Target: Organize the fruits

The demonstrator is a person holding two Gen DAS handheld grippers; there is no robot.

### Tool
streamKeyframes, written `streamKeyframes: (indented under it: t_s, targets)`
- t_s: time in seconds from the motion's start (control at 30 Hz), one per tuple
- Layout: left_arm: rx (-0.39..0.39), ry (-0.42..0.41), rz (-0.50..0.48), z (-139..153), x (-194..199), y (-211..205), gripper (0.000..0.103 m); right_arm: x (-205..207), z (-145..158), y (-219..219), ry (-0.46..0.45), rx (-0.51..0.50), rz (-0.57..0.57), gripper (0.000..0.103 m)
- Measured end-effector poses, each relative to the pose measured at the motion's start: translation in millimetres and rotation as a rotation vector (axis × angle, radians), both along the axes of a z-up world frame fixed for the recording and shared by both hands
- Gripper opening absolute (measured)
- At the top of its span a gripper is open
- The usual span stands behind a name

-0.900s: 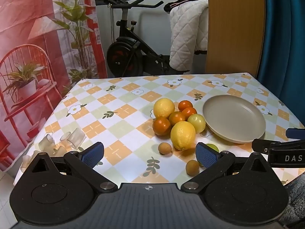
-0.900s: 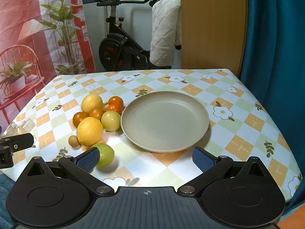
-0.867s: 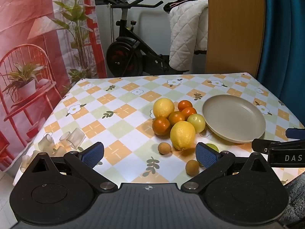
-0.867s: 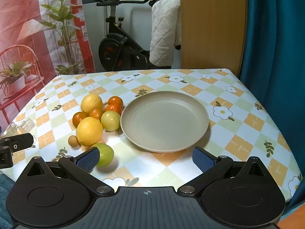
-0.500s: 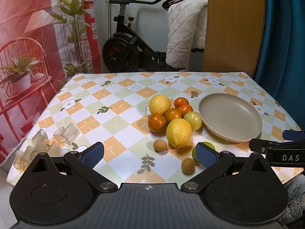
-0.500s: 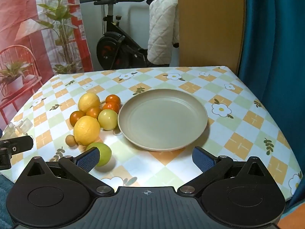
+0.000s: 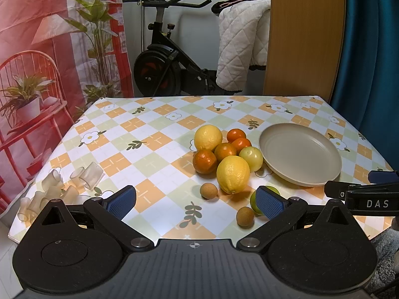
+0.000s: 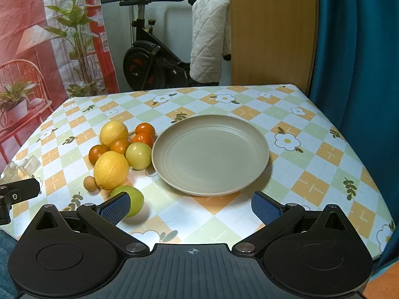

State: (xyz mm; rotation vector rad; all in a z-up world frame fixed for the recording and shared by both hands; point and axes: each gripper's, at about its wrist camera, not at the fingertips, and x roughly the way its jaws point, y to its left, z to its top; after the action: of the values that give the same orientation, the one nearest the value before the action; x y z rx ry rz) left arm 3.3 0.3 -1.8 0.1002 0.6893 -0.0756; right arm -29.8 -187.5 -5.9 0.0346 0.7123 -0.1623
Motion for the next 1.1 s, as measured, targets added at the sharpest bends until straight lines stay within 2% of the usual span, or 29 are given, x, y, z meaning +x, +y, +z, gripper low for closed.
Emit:
streamKeyframes:
  t_s: [1.1]
  targets:
    - [-0.022, 0.003, -0.002, -1.7, 0.2, 1.4, 0.103, -2.2, 7.2, 3.4, -0.001, -0.005, -0.003, 0.103]
